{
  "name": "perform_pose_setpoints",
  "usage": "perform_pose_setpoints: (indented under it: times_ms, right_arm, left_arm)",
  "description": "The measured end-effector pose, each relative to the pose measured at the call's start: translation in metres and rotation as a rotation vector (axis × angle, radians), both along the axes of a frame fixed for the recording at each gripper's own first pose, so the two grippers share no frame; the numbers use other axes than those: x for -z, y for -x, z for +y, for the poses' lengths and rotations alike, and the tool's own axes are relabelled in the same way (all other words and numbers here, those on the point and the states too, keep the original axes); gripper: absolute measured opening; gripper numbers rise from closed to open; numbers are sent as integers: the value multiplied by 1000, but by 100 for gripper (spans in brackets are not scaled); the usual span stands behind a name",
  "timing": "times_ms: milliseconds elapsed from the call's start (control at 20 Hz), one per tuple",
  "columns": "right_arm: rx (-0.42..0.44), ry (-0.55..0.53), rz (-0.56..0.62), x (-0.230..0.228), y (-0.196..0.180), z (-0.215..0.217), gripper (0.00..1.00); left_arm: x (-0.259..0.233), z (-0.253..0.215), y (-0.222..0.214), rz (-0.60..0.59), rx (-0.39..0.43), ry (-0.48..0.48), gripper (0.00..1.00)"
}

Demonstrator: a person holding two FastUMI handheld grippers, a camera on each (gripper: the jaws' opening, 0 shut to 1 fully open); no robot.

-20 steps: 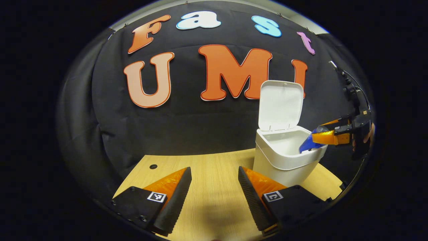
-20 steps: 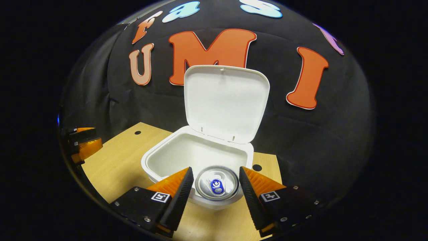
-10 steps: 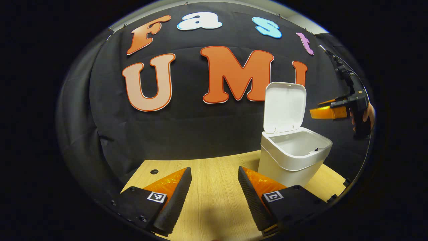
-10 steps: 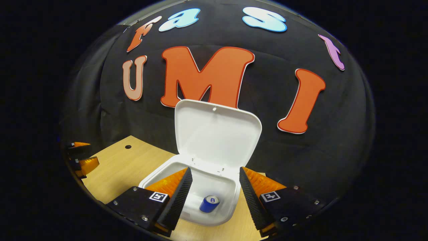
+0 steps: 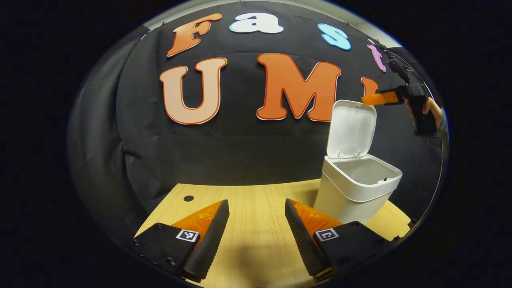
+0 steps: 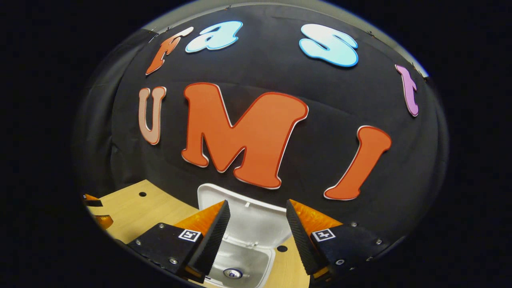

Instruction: Press the lid of the desktop garbage bin to open it, pick up the crumpled paper on the desktop and throw it into the bin, then pick up the pop can on the desktop and drop it into the bin, and finally close the garbage bin lid.

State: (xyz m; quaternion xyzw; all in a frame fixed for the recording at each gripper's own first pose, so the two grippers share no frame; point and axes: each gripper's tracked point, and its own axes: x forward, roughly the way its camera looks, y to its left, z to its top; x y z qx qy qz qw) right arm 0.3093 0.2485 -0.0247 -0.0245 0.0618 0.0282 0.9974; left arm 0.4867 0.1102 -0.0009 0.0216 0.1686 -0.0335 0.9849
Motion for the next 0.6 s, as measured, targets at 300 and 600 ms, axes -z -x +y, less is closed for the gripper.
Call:
perform_pose_setpoints:
  times_ms: [300, 600]
  right_arm:
    - [21, -15, 53, 3, -32, 4, 85]
    - [-18, -88, 110, 16, -18, 17, 75]
  left_arm:
    - [-1, 19, -3, -15, -32, -21, 90]
    - [3, 19, -3, -6, -33, -13, 90]
